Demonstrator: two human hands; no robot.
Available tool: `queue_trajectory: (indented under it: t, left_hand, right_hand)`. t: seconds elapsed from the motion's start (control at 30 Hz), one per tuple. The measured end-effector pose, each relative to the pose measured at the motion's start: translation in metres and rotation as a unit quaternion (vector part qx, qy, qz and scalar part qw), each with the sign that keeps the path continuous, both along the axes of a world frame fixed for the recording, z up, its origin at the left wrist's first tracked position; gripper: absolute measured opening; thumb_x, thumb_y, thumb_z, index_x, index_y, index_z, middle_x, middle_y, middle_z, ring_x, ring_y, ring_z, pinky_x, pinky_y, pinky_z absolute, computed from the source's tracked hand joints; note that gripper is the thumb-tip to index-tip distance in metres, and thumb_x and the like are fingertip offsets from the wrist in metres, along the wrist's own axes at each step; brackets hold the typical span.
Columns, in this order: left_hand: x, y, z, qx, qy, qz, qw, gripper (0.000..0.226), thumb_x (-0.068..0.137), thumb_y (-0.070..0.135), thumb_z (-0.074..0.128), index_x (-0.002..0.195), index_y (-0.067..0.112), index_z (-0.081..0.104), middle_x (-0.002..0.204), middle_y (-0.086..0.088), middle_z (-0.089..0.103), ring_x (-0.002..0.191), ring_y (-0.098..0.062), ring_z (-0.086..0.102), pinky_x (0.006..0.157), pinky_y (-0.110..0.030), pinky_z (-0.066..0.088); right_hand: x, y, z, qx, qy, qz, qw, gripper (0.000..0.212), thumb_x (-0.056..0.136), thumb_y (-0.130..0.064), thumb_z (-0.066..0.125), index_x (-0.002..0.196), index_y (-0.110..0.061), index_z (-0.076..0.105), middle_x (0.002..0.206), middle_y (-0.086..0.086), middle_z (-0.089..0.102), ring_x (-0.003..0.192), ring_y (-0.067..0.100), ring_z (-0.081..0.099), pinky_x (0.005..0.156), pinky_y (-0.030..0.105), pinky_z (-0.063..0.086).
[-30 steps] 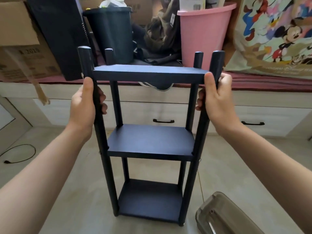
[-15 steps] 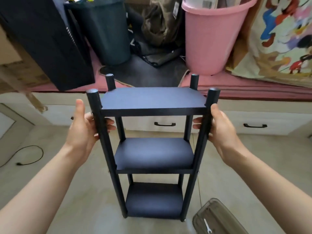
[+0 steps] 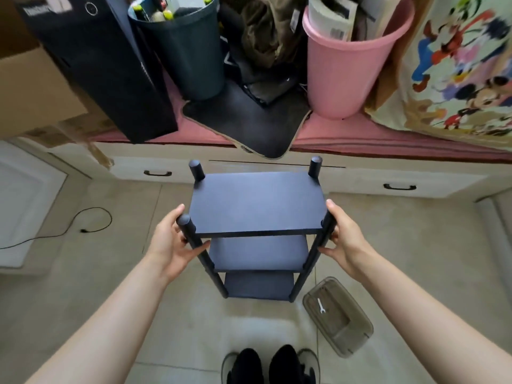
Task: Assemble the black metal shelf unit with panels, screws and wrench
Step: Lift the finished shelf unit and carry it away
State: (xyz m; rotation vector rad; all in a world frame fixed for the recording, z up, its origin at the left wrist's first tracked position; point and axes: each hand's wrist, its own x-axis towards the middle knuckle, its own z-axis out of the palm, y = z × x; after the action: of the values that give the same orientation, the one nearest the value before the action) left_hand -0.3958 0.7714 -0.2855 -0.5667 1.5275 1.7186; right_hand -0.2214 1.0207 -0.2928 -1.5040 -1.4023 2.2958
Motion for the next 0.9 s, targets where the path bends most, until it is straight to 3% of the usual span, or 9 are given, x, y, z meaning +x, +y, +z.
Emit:
queue_trajectory:
  t: [0.1, 0.17, 0.3, 0.5, 0.6, 0.77, 0.9]
  left_hand:
    - [0.018, 0.001, 0.006, -0.027, -0.017, 0.045, 0.998, 0.037, 0.094, 0.026, 0.059, 0.058, 0.021, 0.058, 0.062, 0.002, 0.058, 0.068, -0.020, 0.056, 0.062, -0.031, 0.050]
    - [0.025, -0.001, 0.014, -0.046, -0.029, 0.063, 0.996, 0.019, 0.093, 0.022, 0.059, 0.074, 0.016, 0.057, 0.067, -0.001, 0.058, 0.069, -0.020, 0.055, 0.065, -0.032, 0.048]
    - [0.031, -0.010, 0.046, -0.052, -0.027, 0.057, 0.997, 0.017, 0.092, 0.019, 0.060, 0.078, 0.015, 0.051, 0.063, 0.000, 0.053, 0.069, -0.020, 0.053, 0.071, -0.034, 0.047]
    - [0.046, -0.031, 0.137, -0.047, 0.018, -0.001, 0.999, 0.013, 0.096, 0.027, 0.060, 0.099, 0.014, 0.061, 0.095, -0.006, 0.060, 0.093, -0.023, 0.058, 0.097, -0.043, 0.048]
    - [0.060, -0.046, 0.185, -0.051, 0.045, -0.024, 0.997, 0.021, 0.096, 0.030, 0.063, 0.109, 0.014, 0.070, 0.106, -0.004, 0.070, 0.099, -0.021, 0.064, 0.097, -0.044, 0.050]
    - [0.082, -0.072, 0.253, -0.057, 0.094, -0.059, 0.992, 0.013, 0.092, 0.026, 0.068, 0.092, 0.014, 0.071, 0.090, -0.001, 0.071, 0.092, -0.020, 0.065, 0.092, -0.043, 0.053]
    - [0.097, -0.081, 0.295, -0.034, 0.115, -0.087, 0.989, 0.009, 0.086, 0.025, 0.069, 0.088, 0.017, 0.072, 0.089, 0.001, 0.070, 0.090, -0.017, 0.064, 0.089, -0.040, 0.054]
  right_hand:
    - [0.008, -0.017, 0.009, -0.005, -0.038, -0.014, 0.999, 0.020, 0.093, -0.041, 0.062, 0.091, -0.021, 0.058, 0.067, -0.012, 0.065, 0.061, 0.002, 0.063, 0.064, 0.029, 0.047]
    - [0.011, -0.023, 0.017, -0.009, -0.065, -0.033, 0.997, 0.017, 0.093, -0.033, 0.064, 0.091, -0.018, 0.056, 0.077, -0.005, 0.059, 0.068, 0.006, 0.059, 0.064, 0.028, 0.048]
    - [0.016, -0.025, 0.046, -0.005, -0.101, -0.034, 0.994, 0.015, 0.092, -0.030, 0.064, 0.088, -0.017, 0.058, 0.082, -0.002, 0.054, 0.075, 0.011, 0.053, 0.077, 0.035, 0.050]
    - [0.033, -0.041, 0.132, 0.008, -0.115, -0.025, 0.993, 0.015, 0.092, -0.028, 0.062, 0.082, -0.018, 0.057, 0.083, 0.001, 0.051, 0.078, 0.017, 0.051, 0.085, 0.043, 0.050]
    - [0.052, -0.057, 0.179, 0.013, -0.101, -0.038, 0.994, 0.016, 0.092, -0.026, 0.060, 0.079, -0.019, 0.057, 0.079, -0.002, 0.052, 0.075, 0.015, 0.050, 0.080, 0.041, 0.052]
    - [0.090, -0.091, 0.250, 0.021, -0.076, -0.066, 0.995, 0.015, 0.093, -0.021, 0.057, 0.079, -0.017, 0.055, 0.078, 0.000, 0.051, 0.077, 0.017, 0.051, 0.079, 0.041, 0.050]
    - [0.126, -0.118, 0.297, 0.044, -0.046, -0.100, 0.993, 0.018, 0.095, -0.016, 0.054, 0.077, -0.016, 0.056, 0.062, -0.008, 0.057, 0.059, 0.004, 0.056, 0.073, 0.040, 0.048]
